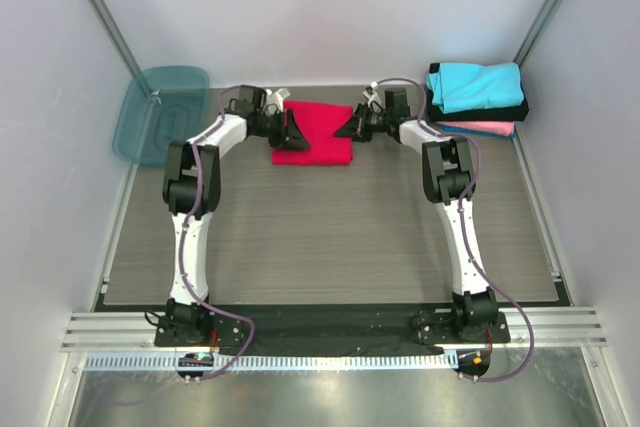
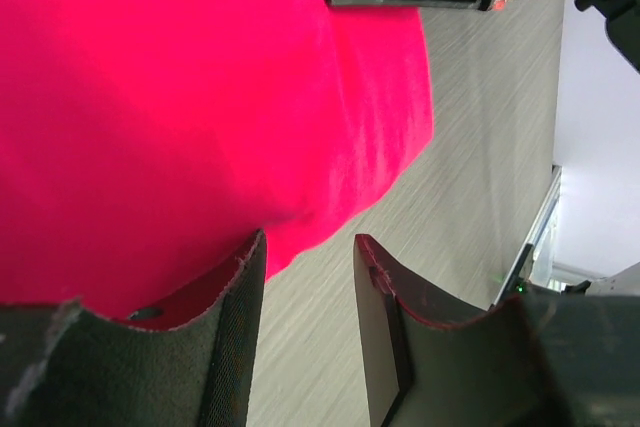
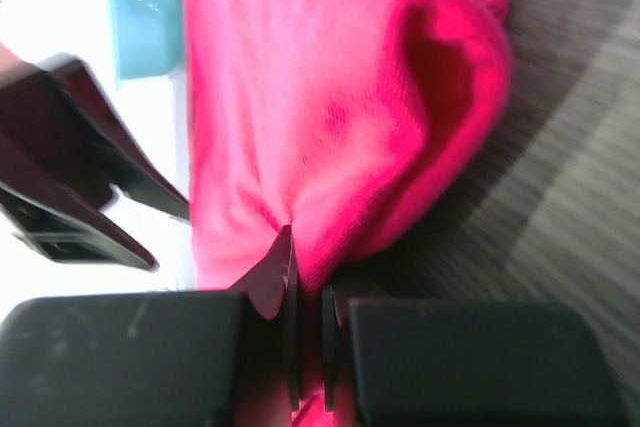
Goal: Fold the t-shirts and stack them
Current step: Neatly place the folded tshirt to the corner
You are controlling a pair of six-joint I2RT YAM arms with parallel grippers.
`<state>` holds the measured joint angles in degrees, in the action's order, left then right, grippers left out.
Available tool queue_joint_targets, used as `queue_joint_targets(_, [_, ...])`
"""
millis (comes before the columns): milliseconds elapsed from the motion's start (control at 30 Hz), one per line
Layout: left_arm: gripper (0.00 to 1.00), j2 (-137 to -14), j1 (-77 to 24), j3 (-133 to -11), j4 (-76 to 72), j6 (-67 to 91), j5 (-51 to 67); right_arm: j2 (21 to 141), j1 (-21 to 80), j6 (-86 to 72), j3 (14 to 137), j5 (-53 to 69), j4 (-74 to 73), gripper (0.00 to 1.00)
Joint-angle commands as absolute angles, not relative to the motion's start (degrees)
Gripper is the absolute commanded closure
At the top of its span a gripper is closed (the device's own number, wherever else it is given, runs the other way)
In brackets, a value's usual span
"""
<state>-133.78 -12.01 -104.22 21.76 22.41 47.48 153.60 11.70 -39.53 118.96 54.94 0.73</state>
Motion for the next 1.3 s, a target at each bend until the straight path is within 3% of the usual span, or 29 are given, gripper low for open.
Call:
queue_joint_targets(0, [0.58,-125.26,-9.32,-107.4,24.43,17.5,46.59,148.46,11.34,-21.89,126.08,51.87,-20.38,0.99])
queue_joint_targets(100, [0.58,-123.93,-7.91,-107.67,26.36,13.98,44.74,148.18,10.02,-7.36,136.88,49.15,-37.71,0.99])
queue_joint_targets(300, [0.58,-123.4,-7.38,-108.89,28.3,11.16,43.07,141.43,8.79,10.0,140.28,35.72,-49.47,0.99])
queue_joint_targets(767, [0.57,-127.62,-9.58,-113.02,27.16,10.63,43.15,134.04,2.99,20.99,144.4,21.72,-48.96,0.99])
queue_joint_targets(1267, [0.57,-129.81,-11.51,-113.03,25.05,12.83,44.38,127.19,0.79,26.72,150.12,16.17,-46.32,0.99])
